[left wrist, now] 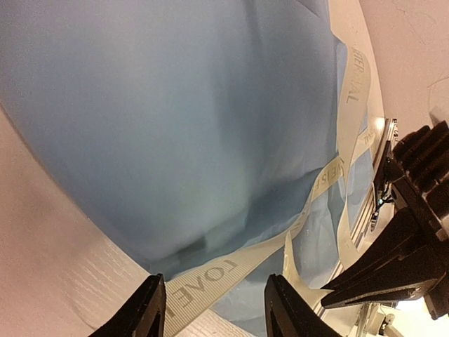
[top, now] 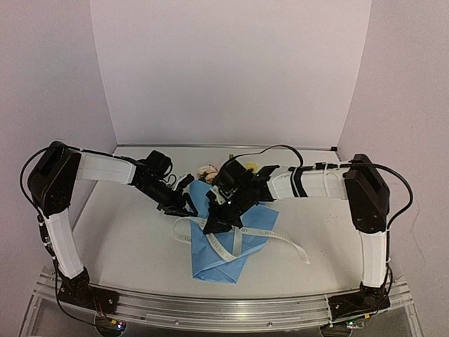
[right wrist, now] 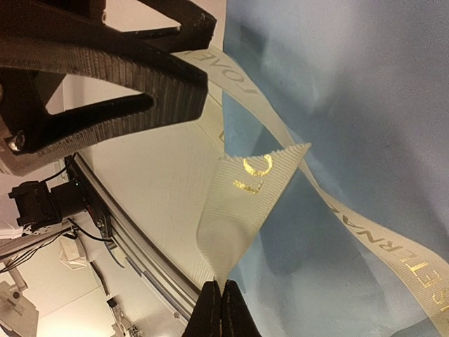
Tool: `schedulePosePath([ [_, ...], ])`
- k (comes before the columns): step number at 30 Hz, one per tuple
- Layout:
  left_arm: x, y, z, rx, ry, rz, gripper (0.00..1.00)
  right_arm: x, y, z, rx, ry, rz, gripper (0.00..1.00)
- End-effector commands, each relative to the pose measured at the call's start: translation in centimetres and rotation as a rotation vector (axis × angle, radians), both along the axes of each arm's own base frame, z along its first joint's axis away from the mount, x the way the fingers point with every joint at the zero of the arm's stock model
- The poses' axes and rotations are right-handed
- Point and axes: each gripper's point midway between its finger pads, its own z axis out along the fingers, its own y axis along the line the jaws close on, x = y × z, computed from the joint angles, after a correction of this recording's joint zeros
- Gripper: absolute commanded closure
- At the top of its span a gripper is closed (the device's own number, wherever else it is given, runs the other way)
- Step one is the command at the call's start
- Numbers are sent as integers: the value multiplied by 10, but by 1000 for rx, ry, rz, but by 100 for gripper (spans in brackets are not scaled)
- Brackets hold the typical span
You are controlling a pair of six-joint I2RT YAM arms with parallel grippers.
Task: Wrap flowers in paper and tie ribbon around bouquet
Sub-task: Cross the ribbon over the folded bouquet.
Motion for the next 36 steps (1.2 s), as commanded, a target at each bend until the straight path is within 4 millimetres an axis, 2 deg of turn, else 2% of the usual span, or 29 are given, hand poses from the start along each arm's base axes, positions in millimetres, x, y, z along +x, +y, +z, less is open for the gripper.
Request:
schedulePosePath([
  [1,-3,-3,27,-30,-70,-43,50,3,14,5,38,11,7,100],
  [8,-8,-6,13,42,-70,-71,54,5,21,0,39,35,3,100],
  [13,-4,-11,9,69,-84,-77,58,6,24,-1,42,42,1,100],
  [16,-2,-14,11,71,-91,-84,66,5,24,-4,38,49,1,100],
  [21,0,-17,8,84,-90,-94,85,5,23,-6,34,54,-2,100],
  [24,1,-17,9,87,-98,-93,91,5,23,-7,34,62,0,100],
  [25,2,-16,11,91,-107,-88,89,4,24,-7,37,66,3,100],
  [27,8,-13,16,108,-143,-57,77,3,26,-6,45,76,8,100],
  [32,30,9,41,112,-225,83,61,2,31,-4,62,97,20,100],
  [34,29,12,45,112,-236,82,56,2,32,-6,60,103,18,100],
  [36,24,15,37,138,-223,54,54,3,33,-8,58,107,14,100],
])
